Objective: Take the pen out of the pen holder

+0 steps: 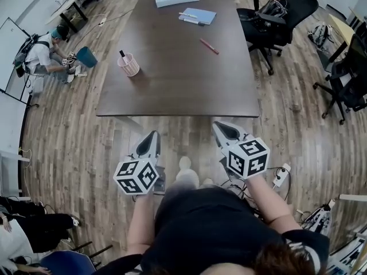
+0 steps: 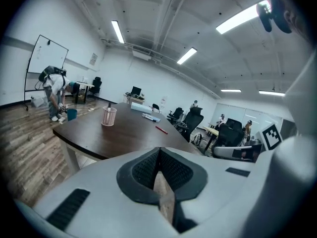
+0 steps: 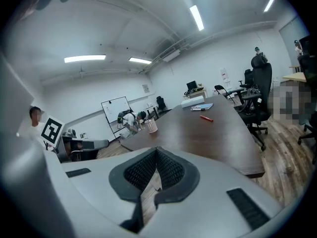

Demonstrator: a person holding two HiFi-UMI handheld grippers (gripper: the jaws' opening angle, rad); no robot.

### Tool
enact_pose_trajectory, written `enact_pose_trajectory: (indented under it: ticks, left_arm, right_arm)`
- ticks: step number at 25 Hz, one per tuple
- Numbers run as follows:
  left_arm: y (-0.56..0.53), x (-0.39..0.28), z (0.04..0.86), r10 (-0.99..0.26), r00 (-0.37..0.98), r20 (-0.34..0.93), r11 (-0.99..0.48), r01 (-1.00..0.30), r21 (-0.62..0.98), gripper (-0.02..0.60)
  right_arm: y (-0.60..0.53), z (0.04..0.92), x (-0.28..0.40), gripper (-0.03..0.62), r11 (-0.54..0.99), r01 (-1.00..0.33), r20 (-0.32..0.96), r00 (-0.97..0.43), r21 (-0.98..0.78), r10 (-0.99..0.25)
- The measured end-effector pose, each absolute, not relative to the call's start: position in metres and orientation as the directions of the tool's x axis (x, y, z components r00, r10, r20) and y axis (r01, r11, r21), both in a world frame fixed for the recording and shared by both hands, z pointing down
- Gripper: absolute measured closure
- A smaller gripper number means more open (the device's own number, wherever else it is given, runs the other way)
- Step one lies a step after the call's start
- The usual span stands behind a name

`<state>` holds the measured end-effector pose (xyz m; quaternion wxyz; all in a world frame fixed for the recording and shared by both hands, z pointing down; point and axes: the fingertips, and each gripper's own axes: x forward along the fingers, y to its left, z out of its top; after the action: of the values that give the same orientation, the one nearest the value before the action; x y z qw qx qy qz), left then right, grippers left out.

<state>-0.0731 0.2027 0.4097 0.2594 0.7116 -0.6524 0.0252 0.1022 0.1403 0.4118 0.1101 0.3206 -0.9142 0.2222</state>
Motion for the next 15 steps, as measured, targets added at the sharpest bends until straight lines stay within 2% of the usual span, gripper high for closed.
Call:
enact_pose_trajectory:
  ticks: [5, 15]
  left_arm:
    - [0.189, -0.080, 0.411, -0.923, 0.127, 0.364, -0.018, -0.958, 0.287, 0.552]
    - [0.102, -0.107, 0.421, -0.910, 0.212, 0.355, -0.098, -0.944, 0.314, 0.552]
  right_arm:
    - [0.137, 0.418, 0.098, 0.576, 0.700, -0.633, 0.364, -0.769, -0.330, -0.525]
    - [0.077, 0.426, 0.069, 0.576, 0.675, -0.679, 0.403, -0.726, -0.288, -0.558]
